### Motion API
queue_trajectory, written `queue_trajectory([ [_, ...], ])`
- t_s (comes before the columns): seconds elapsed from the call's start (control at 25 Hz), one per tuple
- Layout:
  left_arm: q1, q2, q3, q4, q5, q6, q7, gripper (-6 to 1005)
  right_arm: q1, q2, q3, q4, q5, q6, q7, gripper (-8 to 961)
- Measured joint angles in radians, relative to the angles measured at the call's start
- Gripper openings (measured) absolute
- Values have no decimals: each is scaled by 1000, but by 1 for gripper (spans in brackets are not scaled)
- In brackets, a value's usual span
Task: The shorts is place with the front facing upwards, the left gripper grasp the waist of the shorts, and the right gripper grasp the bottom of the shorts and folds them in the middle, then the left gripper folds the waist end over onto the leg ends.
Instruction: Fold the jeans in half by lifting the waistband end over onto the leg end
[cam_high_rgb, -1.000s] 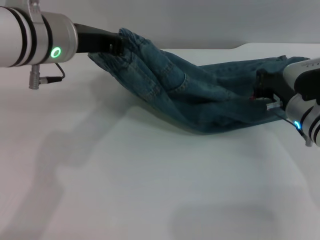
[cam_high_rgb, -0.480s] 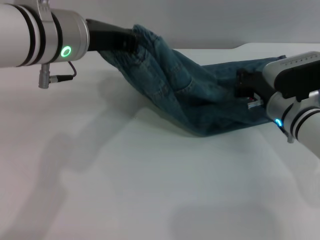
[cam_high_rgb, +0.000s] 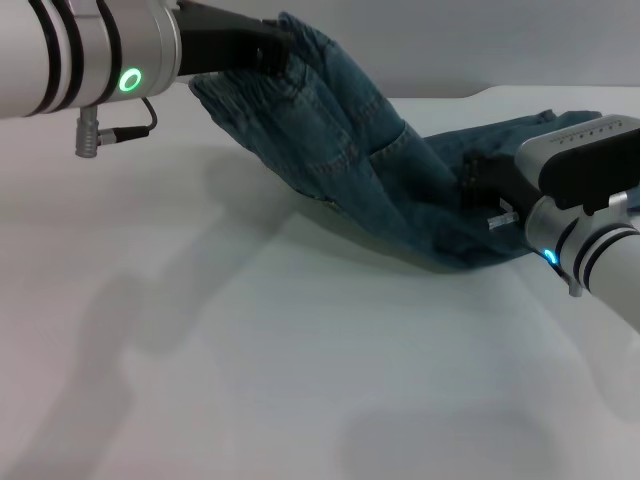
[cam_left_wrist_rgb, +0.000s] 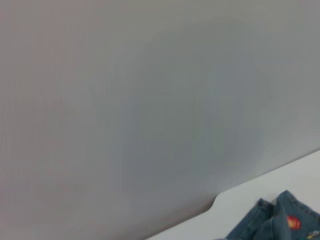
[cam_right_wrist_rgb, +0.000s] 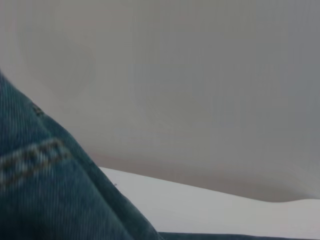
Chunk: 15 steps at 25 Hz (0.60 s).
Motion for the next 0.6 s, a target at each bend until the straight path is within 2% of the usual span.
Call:
queue_trajectory([
  [0.2, 10, 1, 12, -22, 0, 12, 1, 61, 2, 1, -41, -3, 0, 0, 35, 0],
  [0.6, 18, 1, 49, -25, -19, 51, 7, 61, 58, 3, -245, -44, 0, -75, 222, 0],
])
